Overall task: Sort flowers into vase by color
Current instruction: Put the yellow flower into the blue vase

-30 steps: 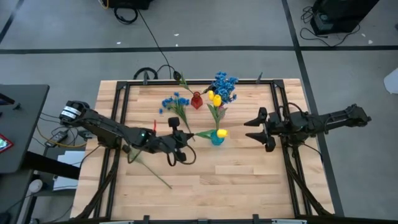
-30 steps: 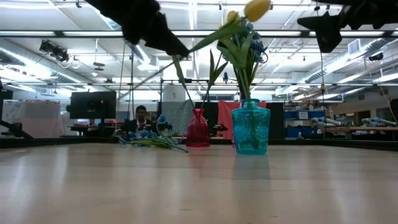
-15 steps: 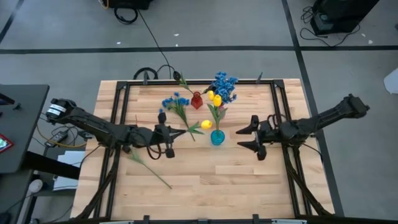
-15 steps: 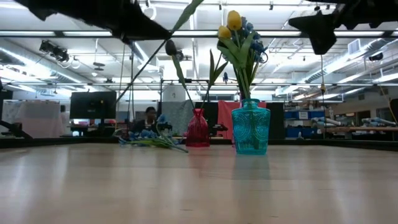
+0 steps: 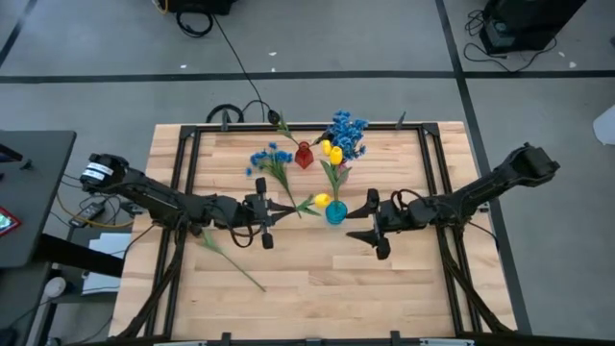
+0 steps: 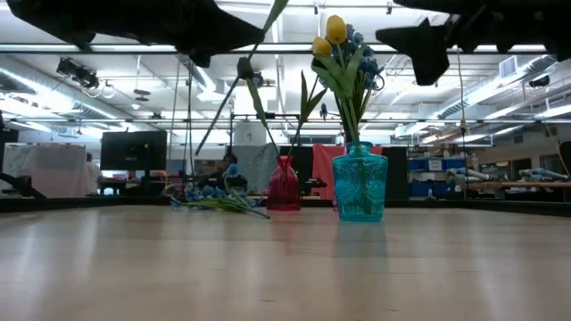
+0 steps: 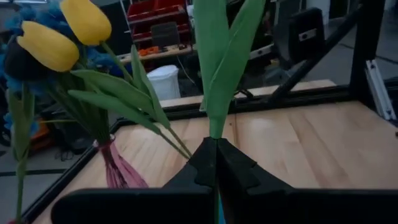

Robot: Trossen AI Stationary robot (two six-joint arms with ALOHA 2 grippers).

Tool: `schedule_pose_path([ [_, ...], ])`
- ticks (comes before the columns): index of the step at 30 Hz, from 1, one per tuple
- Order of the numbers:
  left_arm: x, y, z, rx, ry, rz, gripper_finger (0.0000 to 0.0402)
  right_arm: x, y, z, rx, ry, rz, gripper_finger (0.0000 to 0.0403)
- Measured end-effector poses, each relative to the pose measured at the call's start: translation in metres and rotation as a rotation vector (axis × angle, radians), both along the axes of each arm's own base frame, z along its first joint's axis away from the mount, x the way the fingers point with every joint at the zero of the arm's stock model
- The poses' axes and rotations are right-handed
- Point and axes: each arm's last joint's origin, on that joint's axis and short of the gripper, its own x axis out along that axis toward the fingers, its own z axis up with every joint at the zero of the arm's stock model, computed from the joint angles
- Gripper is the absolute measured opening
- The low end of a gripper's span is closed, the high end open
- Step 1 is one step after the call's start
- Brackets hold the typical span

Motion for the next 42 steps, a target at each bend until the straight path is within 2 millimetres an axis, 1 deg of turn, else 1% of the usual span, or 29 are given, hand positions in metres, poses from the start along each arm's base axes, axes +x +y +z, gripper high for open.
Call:
schedule_pose_path([
  [4, 0.003, 0.001, 0.003, -0.011, -0.058, 0.004, 0.0009, 0.012, 0.005, 0.006, -0.054, -0.01, -0.009, 0.0252],
  [9, 0.005, 0.0, 0.005, 0.017, -0.105, 0.0, 0.0009, 0.034, 0.015, 0.013, -0.132, -0.025, -0.072, 0.0252],
  [17, 0.005, -0.006, 0.012, -0.039, -0.2, -0.08, 0.0009, 0.07, 0.037, 0.019, -0.229, -0.018, -0.116, 0.0252],
  [21, 0.004, -0.011, 0.014, -0.06, -0.224, -0.126, 0.0009, 0.087, 0.044, 0.026, -0.274, -0.025, -0.195, 0.0252],
  [25, 0.003, -0.013, 0.013, -0.073, -0.222, -0.156, 0.0009, 0.1, 0.049, 0.034, -0.281, -0.043, -0.228, 0.0252],
  [28, 0.003, -0.015, 0.013, -0.071, -0.22, -0.192, 0.0009, 0.108, 0.049, 0.041, -0.273, -0.07, -0.243, 0.0252],
  [33, 0.003, -0.017, 0.012, -0.054, -0.211, -0.245, 0.0009, 0.113, 0.047, 0.051, -0.288, -0.145, -0.261, 0.0252],
  [37, 0.005, -0.017, 0.01, -0.015, -0.205, -0.248, 0.0009, 0.116, 0.039, 0.056, -0.281, -0.194, -0.22, 0.0252],
  [39, 0.005, -0.017, 0.01, -0.005, -0.205, -0.245, 0.0009, 0.118, 0.033, 0.057, -0.257, -0.215, -0.174, 0.0252],
  [42, 0.006, -0.017, 0.01, 0.011, -0.207, -0.239, 0.0009, 0.121, 0.023, 0.057, -0.212, -0.215, -0.16, 0.0252],
])
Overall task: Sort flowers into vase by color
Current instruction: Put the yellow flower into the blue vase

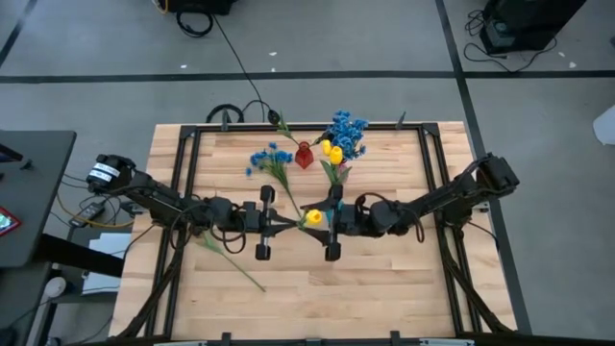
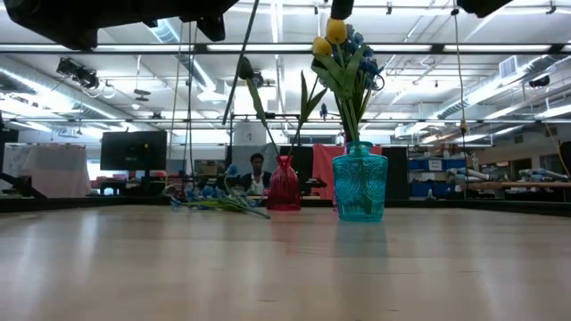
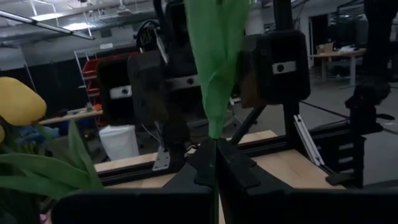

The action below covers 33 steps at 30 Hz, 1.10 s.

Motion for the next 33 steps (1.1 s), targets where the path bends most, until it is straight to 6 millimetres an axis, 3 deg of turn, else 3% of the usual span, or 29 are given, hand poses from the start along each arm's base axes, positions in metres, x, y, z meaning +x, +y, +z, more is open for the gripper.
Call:
schedule_pose_path([
  [12, 0.003, 0.004, 0.01, -0.024, -0.048, 0.056, 0.0009, 0.003, -0.005, -0.002, -0.01, -0.003, 0.065, 0.0252],
  [22, 0.007, 0.002, 0.007, -0.02, -0.054, 0.042, 0.0009, 0.004, -0.01, 0.0, -0.018, -0.016, 0.054, 0.0244],
  [26, 0.016, 0.0, 0.004, 0.033, -0.047, 0.048, 0.0009, 0.004, -0.011, 0.0, -0.02, -0.017, 0.051, 0.0217],
  [33, 0.022, -0.001, 0.006, 0.031, -0.058, 0.058, 0.0009, 0.005, -0.011, -0.004, -0.035, 0.017, 0.05, 0.0134],
])
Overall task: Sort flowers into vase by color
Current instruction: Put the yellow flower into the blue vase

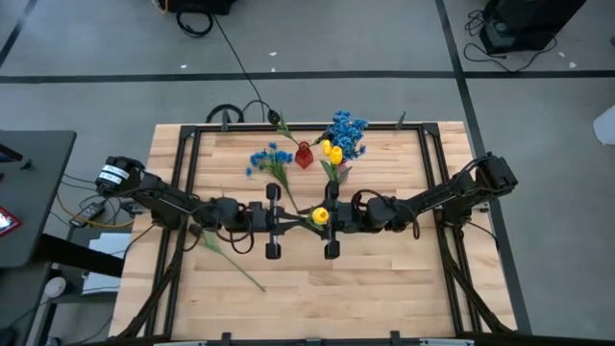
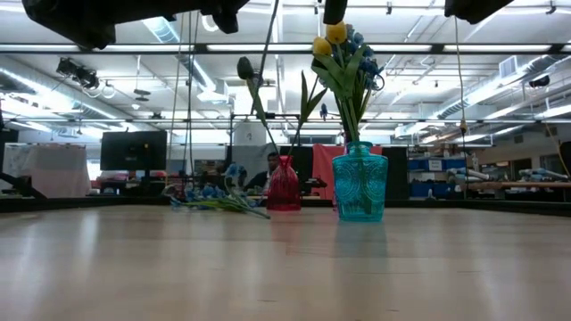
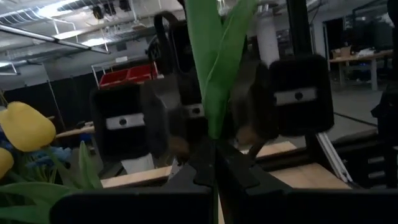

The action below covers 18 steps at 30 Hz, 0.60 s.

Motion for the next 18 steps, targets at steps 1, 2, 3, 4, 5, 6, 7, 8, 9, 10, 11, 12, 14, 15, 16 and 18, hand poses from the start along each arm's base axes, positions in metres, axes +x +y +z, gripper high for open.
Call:
schedule_pose_path([
  [1, -0.0002, 0.0001, 0.0009, -0.003, -0.009, 0.002, 0.0009, 0.0001, 0.0, -0.0004, -0.001, 0.004, 0.0, 0.0122],
  [2, -0.0004, 0.0002, 0.0017, -0.005, -0.017, 0.003, 0.0009, 0.0001, 0.0, -0.0006, -0.002, 0.006, -0.001, 0.0111],
  [3, -0.0005, 0.0003, 0.0022, -0.007, -0.023, 0.004, 0.001, 0.0001, 0.0, -0.0006, -0.002, 0.006, -0.001, 0.0101],
  [4, -0.0006, 0.0003, 0.0023, -0.007, -0.024, 0.004, 0.001, 0.0001, 0.0, -0.0006, -0.002, 0.006, -0.001, 0.0091],
  [5, -0.0005, 0.0003, 0.0022, -0.007, -0.023, 0.004, 0.0011, 0.0001, 0.0, -0.0006, -0.003, 0.006, -0.001, 0.0083],
  [6, -0.0005, 0.0003, 0.0019, -0.007, -0.019, 0.006, 0.0012, 0.0001, 0.0, -0.0005, -0.006, 0.005, -0.002, 0.0076],
  [7, -0.0004, 0.0003, 0.0015, -0.007, -0.016, 0.006, 0.0013, 0.0001, 0.0, -0.0005, -0.014, 0.005, -0.003, 0.007],
  [8, -0.0003, 0.0003, 0.0012, -0.006, -0.012, 0.006, 0.0014, 0.0001, 0.0, -0.0004, -0.019, 0.005, -0.005, 0.0065],
  [9, -0.0002, 0.0002, 0.0008, -0.004, -0.006, 0.006, 0.0015, 0.0001, -0.0001, -0.0006, -0.02, 0.006, -0.006, 0.0061],
  [10, -0.0001, 0.0002, 0.0003, -0.002, 0.0, 0.006, 0.0016, 0.0, -0.0001, -0.0008, -0.02, 0.007, -0.008, 0.0058],
  [11, -0.0001, 0.0002, 0.0001, -0.002, 0.001, 0.006, 0.0018, 0.0, -0.0001, -0.0009, -0.021, 0.008, -0.007, 0.0057],
  [12, 0.0, 0.0002, 0.0001, -0.002, 0.002, 0.006, 0.0021, 0.0, 0.0, -0.0009, -0.021, 0.008, -0.007, 0.0056],
  [14, 0.0, 0.0004, -0.0001, -0.006, 0.005, 0.011, 0.0026, 0.0, 0.0, -0.0009, -0.02, 0.008, -0.008, 0.0055],
  [15, 0.0, 0.0007, -0.0003, -0.009, 0.007, 0.022, 0.003, 0.0, -0.0002, -0.0009, -0.021, 0.008, -0.009, 0.0054],
  [16, 0.0, 0.0008, -0.0005, -0.012, 0.01, 0.036, 0.0034, -0.0001, -0.0002, -0.0007, -0.02, 0.007, -0.01, 0.0054],
  [18, 0.0001, 0.0007, -0.0014, -0.013, 0.021, 0.049, 0.0048, -0.0003, -0.0005, -0.0007, -0.02, 0.009, -0.014, 0.0053],
])
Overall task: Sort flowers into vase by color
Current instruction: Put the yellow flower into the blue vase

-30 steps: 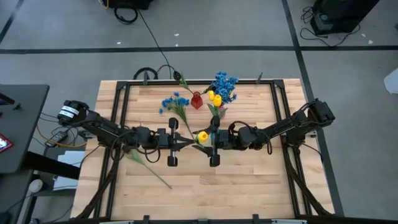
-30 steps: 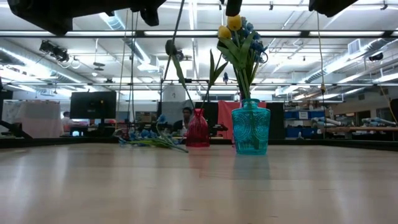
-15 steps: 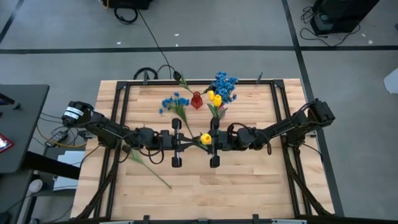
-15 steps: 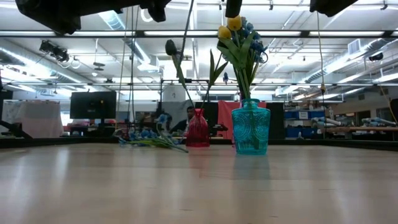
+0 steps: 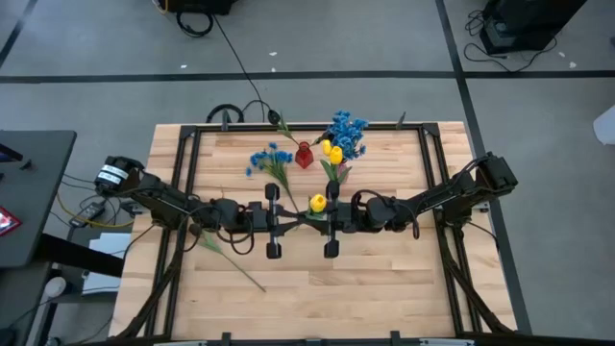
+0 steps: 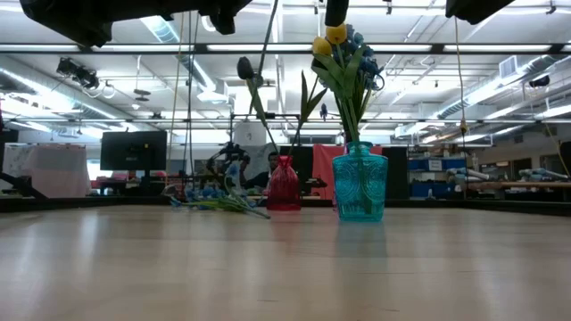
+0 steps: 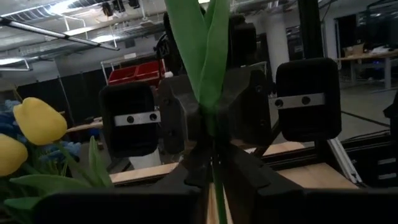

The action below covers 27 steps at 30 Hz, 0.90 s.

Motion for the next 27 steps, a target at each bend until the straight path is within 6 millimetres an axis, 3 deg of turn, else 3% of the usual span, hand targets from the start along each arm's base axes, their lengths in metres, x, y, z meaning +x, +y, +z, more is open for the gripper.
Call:
schedule_pose_path([
  [11, 0.001, 0.002, -0.009, -0.009, 0.093, 0.084, 0.0168, 0.0, 0.0, 0.001, 0.001, -0.008, -0.005, 0.0052],
  [17, -0.003, 0.003, -0.01, -0.018, 0.172, 0.084, 0.0174, -0.005, -0.001, 0.006, -0.015, 0.019, -0.056, 0.0052],
  [27, -0.005, 0.006, -0.011, -0.026, 0.22, 0.102, 0.0173, -0.032, 0.0, 0.028, 0.015, 0.144, -0.117, 0.0053],
])
